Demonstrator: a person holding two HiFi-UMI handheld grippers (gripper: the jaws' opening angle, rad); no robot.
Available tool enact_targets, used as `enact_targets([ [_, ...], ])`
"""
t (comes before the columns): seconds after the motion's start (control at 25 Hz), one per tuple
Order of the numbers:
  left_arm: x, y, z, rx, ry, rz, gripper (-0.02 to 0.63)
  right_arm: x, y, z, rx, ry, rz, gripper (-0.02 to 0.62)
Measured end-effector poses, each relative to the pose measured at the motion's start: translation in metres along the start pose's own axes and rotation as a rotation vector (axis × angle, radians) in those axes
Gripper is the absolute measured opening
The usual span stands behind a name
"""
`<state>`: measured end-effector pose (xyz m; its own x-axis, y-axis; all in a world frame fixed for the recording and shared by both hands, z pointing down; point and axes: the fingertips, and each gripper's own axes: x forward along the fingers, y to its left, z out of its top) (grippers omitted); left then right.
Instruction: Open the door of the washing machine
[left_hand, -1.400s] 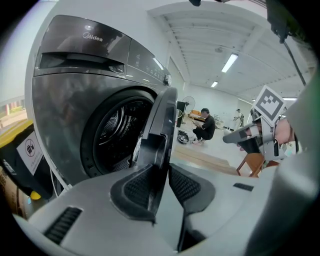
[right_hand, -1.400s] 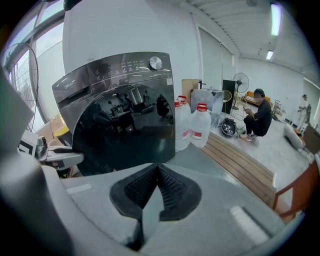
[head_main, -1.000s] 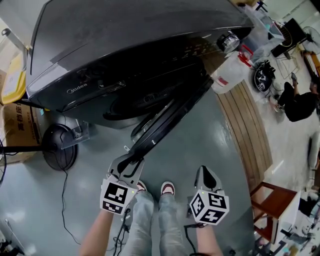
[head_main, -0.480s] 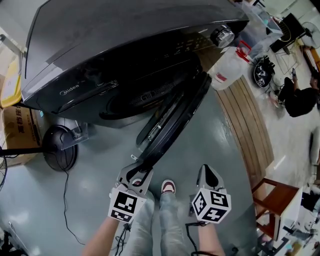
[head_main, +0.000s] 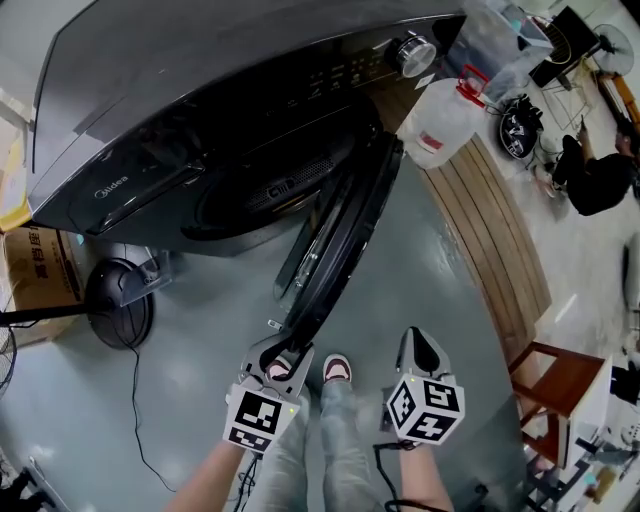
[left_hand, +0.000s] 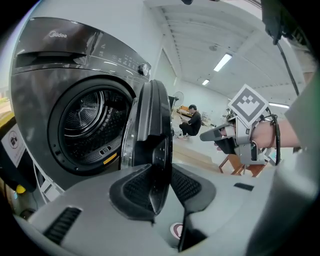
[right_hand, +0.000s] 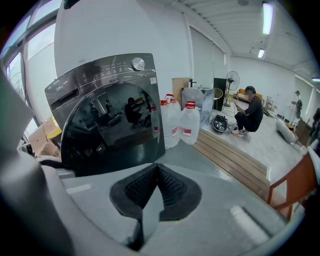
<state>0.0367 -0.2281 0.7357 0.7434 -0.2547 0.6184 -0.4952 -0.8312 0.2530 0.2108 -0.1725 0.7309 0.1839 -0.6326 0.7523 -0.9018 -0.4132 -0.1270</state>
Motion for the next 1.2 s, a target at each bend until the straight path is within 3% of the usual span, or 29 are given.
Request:
enact_targets([
  [0.6, 0.018, -0.041, -0.002, -0.024, 0.027, -0.034, 0.114, -0.019, -0.036, -0.007, 0.012, -0.017, -0.036, 0.005],
  [1.2, 0.044, -0.089, 0.0, -0.076, 0.01, 0.001, 0.117, -0.05, -0.094, -0.019, 0.036, -0.029, -0.085, 0.005],
])
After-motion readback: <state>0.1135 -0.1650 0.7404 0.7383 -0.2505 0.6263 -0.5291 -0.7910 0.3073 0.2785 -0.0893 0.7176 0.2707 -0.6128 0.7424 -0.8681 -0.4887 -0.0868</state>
